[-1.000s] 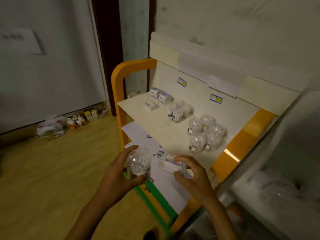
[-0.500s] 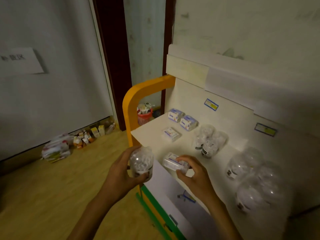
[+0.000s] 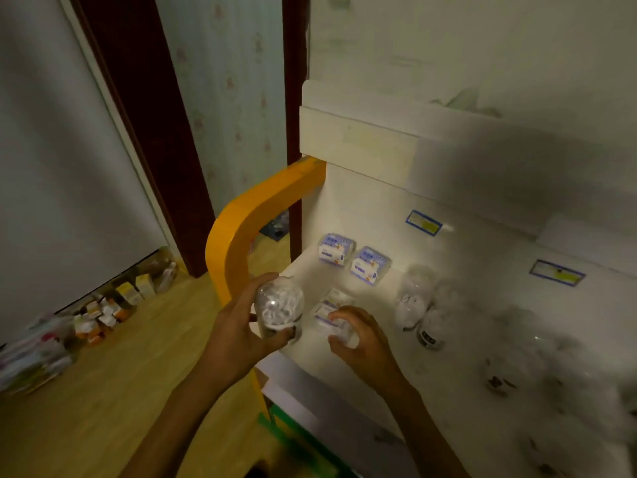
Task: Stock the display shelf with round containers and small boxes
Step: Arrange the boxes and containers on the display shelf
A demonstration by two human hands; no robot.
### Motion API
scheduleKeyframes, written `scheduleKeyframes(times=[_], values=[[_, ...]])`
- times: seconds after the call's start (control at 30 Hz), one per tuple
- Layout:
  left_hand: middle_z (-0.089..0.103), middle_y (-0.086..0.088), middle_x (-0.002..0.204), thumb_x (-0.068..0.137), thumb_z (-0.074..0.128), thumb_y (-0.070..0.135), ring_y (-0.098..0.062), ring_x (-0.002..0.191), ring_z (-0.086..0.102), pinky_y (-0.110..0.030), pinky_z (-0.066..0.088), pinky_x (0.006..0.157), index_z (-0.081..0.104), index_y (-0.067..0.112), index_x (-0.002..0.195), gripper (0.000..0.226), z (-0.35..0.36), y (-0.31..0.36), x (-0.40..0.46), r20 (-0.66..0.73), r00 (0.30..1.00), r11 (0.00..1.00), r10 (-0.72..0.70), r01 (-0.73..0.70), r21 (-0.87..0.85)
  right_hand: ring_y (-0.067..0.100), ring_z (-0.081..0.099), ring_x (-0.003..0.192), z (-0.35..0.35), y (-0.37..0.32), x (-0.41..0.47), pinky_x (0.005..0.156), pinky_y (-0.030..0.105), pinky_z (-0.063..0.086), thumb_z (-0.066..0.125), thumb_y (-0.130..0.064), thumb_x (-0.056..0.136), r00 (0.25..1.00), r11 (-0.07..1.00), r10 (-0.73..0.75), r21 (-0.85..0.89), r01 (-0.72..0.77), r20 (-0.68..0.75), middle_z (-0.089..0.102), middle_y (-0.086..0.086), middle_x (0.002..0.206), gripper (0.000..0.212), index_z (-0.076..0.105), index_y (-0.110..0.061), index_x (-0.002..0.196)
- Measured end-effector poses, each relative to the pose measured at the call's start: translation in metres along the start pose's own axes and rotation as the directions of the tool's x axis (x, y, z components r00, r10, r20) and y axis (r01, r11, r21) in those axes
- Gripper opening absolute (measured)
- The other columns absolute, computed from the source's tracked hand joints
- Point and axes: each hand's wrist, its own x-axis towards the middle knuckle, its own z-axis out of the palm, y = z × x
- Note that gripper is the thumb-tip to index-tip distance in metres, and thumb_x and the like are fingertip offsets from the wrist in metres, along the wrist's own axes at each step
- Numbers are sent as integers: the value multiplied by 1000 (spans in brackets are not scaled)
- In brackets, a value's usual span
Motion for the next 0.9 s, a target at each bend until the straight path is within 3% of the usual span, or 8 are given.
scheduleKeyframes(times=[0.1, 0.23, 0.4, 0.53, 0.67, 0.83, 0.9], values=[[49, 20, 132, 65, 84, 35, 3, 114, 51, -11, 49, 80, 42, 29, 133, 80, -9, -23, 34, 74, 996, 998, 41, -37, -55, 8, 47, 113, 28, 1, 17, 95, 22, 42, 63, -36, 81, 998, 990, 52, -133, -49, 21, 53, -12, 121, 35, 57, -31, 115], [49, 14, 132, 63, 83, 37, -1, 117, 50, -16, 50, 83, 43, 26, 133, 81, -13, -45, 65, 161, 983, 992, 85, -68, -111, 20, 46, 121, 59, -3, 32, 105, 31, 35, 47, -48, 89, 999, 952, 20, -307, -6, 41, 57, 3, 126, 42, 60, -21, 118], [50, 21, 127, 63, 80, 33, 6, 111, 51, -13, 50, 81, 42, 37, 129, 76, -11, -65, 88, 255, 961, 979, 108, -58, -198, 30, 49, 124, 83, -8, 30, 100, 44, 44, 64, -32, 76, 987, 936, 146, -314, -162, -72, 54, 7, 133, 47, 52, -26, 122], [53, 15, 126, 64, 85, 27, 7, 111, 50, -10, 49, 79, 43, 32, 132, 80, -3, -76, 100, 310, 940, 976, 140, -79, -202, 24, 44, 127, 82, -11, 24, 101, 41, 44, 71, -24, 72, 987, 882, 145, -443, -161, -69, 52, 3, 137, 54, 53, -23, 122], [51, 13, 130, 62, 80, 40, -1, 116, 49, -16, 52, 80, 41, 32, 133, 82, 5, -79, 107, 338, 914, 960, 223, -146, -240, 22, 44, 128, 67, -24, 18, 100, 35, 39, 69, -30, 77, 980, 854, 171, -480, -198, -100, 48, 1, 141, 56, 48, -26, 128], [46, 24, 126, 60, 74, 53, 3, 112, 47, -7, 47, 76, 40, 33, 132, 82, 18, -70, 111, 381, 878, 940, 288, -185, -286, 18, 49, 123, 18, -33, -10, 101, 36, 42, 65, -37, 82, 930, 767, 242, -532, -359, -278, 54, 1, 135, 49, 54, -23, 128], [48, 20, 127, 60, 76, 51, 2, 111, 48, -9, 48, 76, 39, 35, 132, 83, 28, -66, 110, 405, 864, 938, 299, -187, -293, 20, 52, 120, -1, -33, -23, 99, 34, 40, 66, -39, 82, 895, 703, 266, -564, -434, -358, 57, 2, 132, 49, 55, -22, 127]])
